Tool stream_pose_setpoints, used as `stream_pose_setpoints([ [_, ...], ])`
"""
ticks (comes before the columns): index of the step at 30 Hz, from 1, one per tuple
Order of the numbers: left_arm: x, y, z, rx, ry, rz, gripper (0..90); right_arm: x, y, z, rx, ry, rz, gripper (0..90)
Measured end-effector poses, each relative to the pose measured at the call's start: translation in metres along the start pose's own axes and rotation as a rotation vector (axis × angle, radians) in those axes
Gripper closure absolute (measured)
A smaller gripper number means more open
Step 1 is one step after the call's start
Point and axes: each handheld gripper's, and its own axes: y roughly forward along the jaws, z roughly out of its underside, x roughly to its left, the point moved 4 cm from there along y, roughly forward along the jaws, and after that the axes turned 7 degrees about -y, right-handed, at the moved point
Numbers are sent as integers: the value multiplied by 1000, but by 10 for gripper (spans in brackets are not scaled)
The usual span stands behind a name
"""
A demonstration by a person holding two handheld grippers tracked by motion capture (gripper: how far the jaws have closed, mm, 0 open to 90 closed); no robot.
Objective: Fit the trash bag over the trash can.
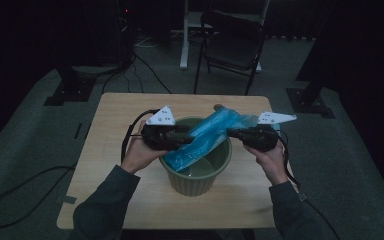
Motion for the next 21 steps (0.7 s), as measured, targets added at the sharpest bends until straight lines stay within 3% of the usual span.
stream_pose_setpoints([
  [6,-9,16,-14,18,44,-26,570,10,2,-7,-2,-37,-32,900],
  [13,-14,35,-23,46,93,-65,588,13,1,-13,-18,-47,-51,900],
  [17,-14,51,-27,78,113,-111,609,14,-3,-16,-34,-46,-65,900],
  [19,-15,56,-30,85,119,-128,635,15,-4,-17,-41,-46,-72,900],
  [21,-16,60,-31,94,119,-133,736,16,-5,-17,-40,-47,-74,900],
])
